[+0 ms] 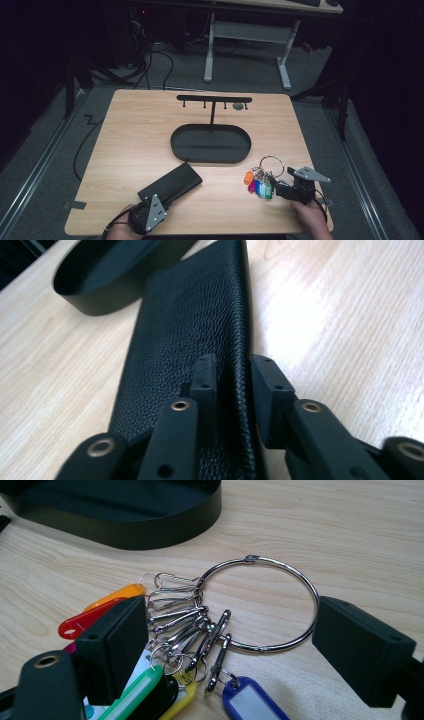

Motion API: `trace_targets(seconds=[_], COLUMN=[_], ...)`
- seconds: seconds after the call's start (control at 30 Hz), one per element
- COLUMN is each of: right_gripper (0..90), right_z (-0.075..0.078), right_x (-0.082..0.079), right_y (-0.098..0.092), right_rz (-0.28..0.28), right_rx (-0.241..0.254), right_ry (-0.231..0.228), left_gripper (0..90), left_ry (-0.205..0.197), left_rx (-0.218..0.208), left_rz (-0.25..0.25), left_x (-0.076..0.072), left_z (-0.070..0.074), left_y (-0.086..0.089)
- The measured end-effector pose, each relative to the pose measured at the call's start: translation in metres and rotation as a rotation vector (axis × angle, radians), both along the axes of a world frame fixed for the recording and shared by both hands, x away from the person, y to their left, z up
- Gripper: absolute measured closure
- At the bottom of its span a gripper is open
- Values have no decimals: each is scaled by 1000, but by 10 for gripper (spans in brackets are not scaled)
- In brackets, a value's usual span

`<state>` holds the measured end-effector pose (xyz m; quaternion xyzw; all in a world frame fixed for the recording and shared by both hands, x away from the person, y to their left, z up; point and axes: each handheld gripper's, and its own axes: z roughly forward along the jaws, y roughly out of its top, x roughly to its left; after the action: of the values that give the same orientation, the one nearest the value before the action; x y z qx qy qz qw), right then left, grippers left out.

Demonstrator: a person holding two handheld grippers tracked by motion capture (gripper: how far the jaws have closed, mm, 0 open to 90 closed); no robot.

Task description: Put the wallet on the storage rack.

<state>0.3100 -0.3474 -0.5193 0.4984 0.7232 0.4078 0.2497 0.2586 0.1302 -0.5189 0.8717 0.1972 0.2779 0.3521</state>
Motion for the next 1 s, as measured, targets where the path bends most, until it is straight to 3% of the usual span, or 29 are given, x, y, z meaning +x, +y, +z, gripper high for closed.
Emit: trace_targets(seconds=[0.13,0.53,0.7,0.9,1.0], right_gripper=[148,148,148,148,148], right_z=[0,-3,-3,-3,-3], right_x=[0,1,1,1,1], right_y=[0,2,3,3,3], right_rz=[1,6,12,10,9], right_rx=[-2,-10,-17,-14,-13], right_ry=[4,21,20,24,26], left_gripper=[792,827,832,834,835], left_ry=[-11,-20,0,7,21], left_rx=[-25,-170,-231,-260,-298], left_rz=[7,44,11,-23,-32], left_x=[0,-4,-10,-16,-17], left_z=[5,28,37,42,44], left_y=[4,24,21,14,12])
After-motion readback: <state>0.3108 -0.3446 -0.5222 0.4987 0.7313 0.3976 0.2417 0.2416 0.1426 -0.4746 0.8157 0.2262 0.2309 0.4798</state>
